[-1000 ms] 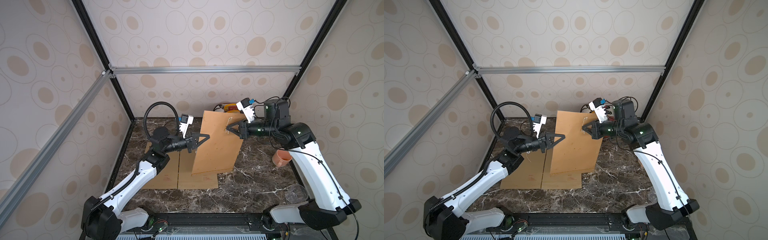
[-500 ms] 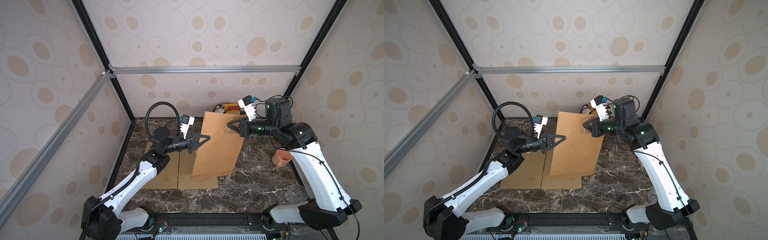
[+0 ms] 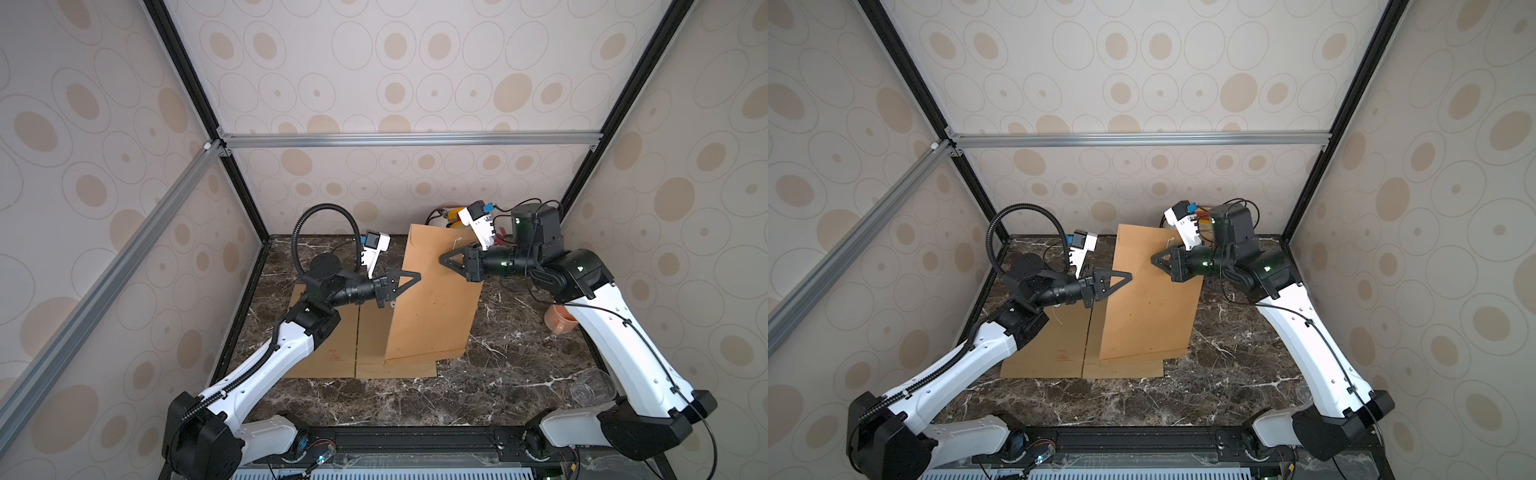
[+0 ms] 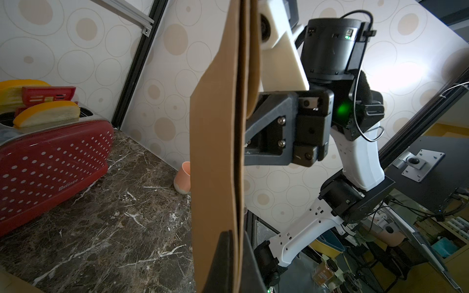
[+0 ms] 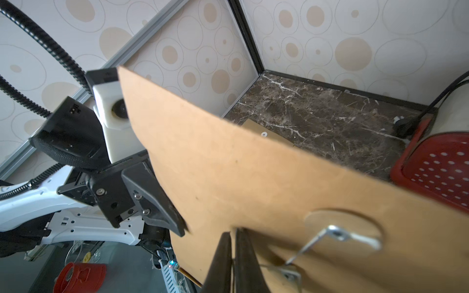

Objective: Close the mouth of the file bag
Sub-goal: Close the file bag.

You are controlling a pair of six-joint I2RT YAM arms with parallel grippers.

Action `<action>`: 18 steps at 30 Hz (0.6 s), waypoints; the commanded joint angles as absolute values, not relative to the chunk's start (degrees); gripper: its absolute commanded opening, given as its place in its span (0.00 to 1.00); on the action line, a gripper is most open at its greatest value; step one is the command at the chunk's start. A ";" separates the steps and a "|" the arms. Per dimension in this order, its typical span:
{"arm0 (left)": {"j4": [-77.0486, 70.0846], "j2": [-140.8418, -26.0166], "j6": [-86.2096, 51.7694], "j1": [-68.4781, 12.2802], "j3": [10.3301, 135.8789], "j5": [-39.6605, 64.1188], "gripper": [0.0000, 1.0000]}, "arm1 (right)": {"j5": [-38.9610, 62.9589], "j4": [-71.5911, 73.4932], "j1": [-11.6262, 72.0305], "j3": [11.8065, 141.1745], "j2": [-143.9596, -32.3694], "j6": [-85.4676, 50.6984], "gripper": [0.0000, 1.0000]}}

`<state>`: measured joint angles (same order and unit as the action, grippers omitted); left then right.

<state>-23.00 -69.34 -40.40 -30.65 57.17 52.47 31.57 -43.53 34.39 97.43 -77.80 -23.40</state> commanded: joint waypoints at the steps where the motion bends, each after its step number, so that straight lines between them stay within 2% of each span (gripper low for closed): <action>1: -24.17 -69.18 -38.94 -31.12 59.68 53.53 0.00 | 31.97 -41.91 34.87 95.29 -75.88 -23.36 0.10; 7: -22.31 -68.17 -37.30 -31.17 59.59 52.52 0.00 | 25.68 -44.43 34.49 91.62 -70.48 -20.22 0.07; 11: -22.19 -67.94 -37.09 -31.15 59.59 52.34 0.00 | 19.85 -47.18 33.85 87.71 -65.57 -18.29 0.11; 18: -23.09 -67.76 -37.73 -31.19 59.37 52.19 0.00 | 15.39 -52.32 26.76 81.70 -59.93 -19.17 0.11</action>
